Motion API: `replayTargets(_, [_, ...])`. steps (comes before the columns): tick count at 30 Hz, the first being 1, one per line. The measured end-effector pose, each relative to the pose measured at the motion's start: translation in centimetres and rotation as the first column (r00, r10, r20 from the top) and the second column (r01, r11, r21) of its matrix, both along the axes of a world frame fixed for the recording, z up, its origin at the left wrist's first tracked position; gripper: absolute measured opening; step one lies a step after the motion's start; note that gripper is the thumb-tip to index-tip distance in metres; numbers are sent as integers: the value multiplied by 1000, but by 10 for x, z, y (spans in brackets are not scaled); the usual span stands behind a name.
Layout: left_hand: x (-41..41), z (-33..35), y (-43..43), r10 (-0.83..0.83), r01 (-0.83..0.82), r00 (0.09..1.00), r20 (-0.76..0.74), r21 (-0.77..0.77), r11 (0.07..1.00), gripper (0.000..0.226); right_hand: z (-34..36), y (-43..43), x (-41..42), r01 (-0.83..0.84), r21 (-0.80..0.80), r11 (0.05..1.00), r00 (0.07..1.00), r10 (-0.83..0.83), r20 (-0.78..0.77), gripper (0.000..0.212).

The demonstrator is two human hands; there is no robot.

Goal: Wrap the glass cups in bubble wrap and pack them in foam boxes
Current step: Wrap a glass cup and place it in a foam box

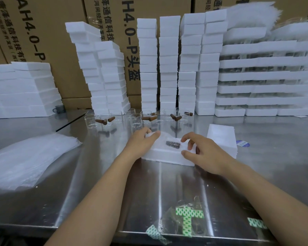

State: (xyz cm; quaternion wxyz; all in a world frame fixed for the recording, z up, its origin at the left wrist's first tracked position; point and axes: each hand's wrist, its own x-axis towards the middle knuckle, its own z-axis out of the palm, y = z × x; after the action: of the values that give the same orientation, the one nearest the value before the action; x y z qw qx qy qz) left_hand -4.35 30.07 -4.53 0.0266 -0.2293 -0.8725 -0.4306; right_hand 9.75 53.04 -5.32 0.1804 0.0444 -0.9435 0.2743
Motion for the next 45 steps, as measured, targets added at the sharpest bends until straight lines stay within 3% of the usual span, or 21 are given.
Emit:
replayTargets(10, [-5, -2, -4, -68, 67, 996, 57, 21, 998, 66, 0, 5, -1, 21, 22, 1000, 1000, -22, 12, 39])
replayTargets(14, [4, 3, -1, -174, 161, 973, 149, 94, 982, 68, -1, 4, 0, 21, 1, 1000, 1000, -21, -17, 34])
replayTargets(18, [5, -1, 0, -203, 203, 979, 14, -24, 979, 88, 0, 3, 0, -6, -4, 1000, 999, 5, -51, 34])
replayTargets(29, [5, 1, -2, -259, 260, 965, 40, -11, 966, 79, 1, 5, 0, 0, 6, 1000, 998, 0, -58, 32])
replayTargets(32, [12, 8, -2, -269, 263, 954, 132, 61, 963, 68, 8, 9, 1, 117, 58, 991, 987, -109, -121, 31])
replayTargets(34, [16, 14, -2, -283, 248, 935, 214, 177, 953, 79, 13, 17, 2, 285, 96, 954, 949, -266, -171, 27])
replayTargets(38, [14, 17, -4, -249, 184, 925, 288, 234, 955, 83, 15, 36, 6, 550, 236, 801, 831, -552, -64, 34])
replayTargets(40, [15, 13, -2, -228, 174, 913, 338, 183, 967, 91, 17, 40, 7, 580, 249, 776, 802, -598, -3, 40])
replayTargets(42, [15, 10, 1, -231, 195, 908, 351, 136, 971, 98, 18, 41, 8, 565, 237, 790, 811, -585, 15, 31])
replayTargets(45, [20, 8, 6, -271, 221, 902, 335, 180, 958, 99, 20, 37, 10, 519, 369, 771, 826, -564, 15, 21])
